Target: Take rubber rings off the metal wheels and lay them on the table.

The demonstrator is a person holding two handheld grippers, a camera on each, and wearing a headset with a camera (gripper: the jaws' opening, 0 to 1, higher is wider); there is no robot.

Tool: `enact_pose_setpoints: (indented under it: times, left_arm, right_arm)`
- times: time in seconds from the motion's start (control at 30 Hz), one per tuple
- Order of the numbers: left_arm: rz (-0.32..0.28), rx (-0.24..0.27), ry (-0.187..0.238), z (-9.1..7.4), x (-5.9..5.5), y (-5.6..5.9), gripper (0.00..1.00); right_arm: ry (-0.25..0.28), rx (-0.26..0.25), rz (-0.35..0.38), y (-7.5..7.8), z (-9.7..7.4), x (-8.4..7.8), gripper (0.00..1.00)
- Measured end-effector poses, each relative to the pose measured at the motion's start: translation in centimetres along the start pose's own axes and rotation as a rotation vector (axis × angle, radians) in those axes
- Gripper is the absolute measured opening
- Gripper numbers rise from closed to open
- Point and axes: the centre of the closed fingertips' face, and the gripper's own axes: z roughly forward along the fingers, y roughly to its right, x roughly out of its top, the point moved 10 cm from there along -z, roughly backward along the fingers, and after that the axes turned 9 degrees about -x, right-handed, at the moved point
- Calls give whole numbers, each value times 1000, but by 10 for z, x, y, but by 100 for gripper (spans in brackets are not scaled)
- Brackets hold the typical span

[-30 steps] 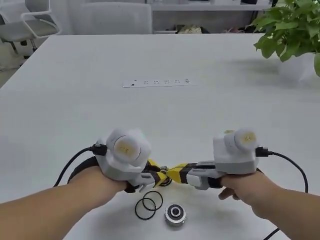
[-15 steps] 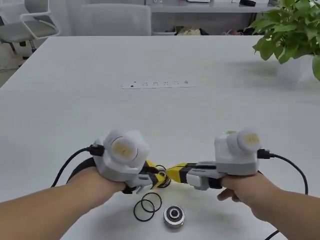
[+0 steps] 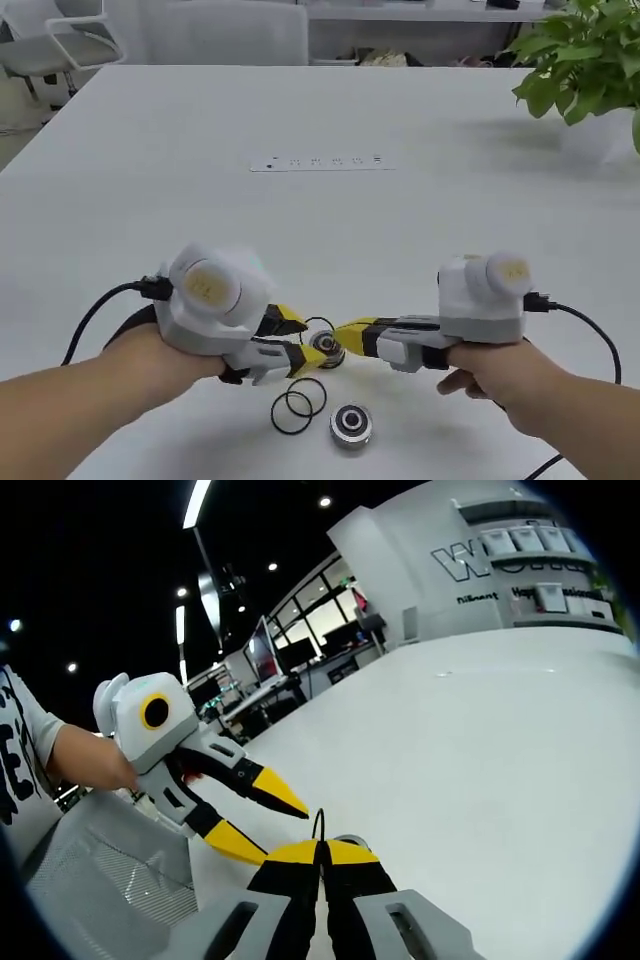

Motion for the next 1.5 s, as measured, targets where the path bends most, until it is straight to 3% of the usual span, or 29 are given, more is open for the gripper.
enact_pose_setpoints:
  times: [0.6,0.77,1.1,1.5]
  left_arm:
    - [-18,3,49,-36,-6,16,46]
    - [-6,14,44,-45,-9,18,50]
    - [-51,32,49,-59,-20,18,60]
    - [-75,40,43,-64,-29,20,62]
  right_arm:
    - [-13,66,18,-16,5,5,0]
    - [-41,94,25,-22,8,3,0]
    - [-98,145,22,-32,12,-3,0]
    - [-154,174,25,-37,14,-10,0]
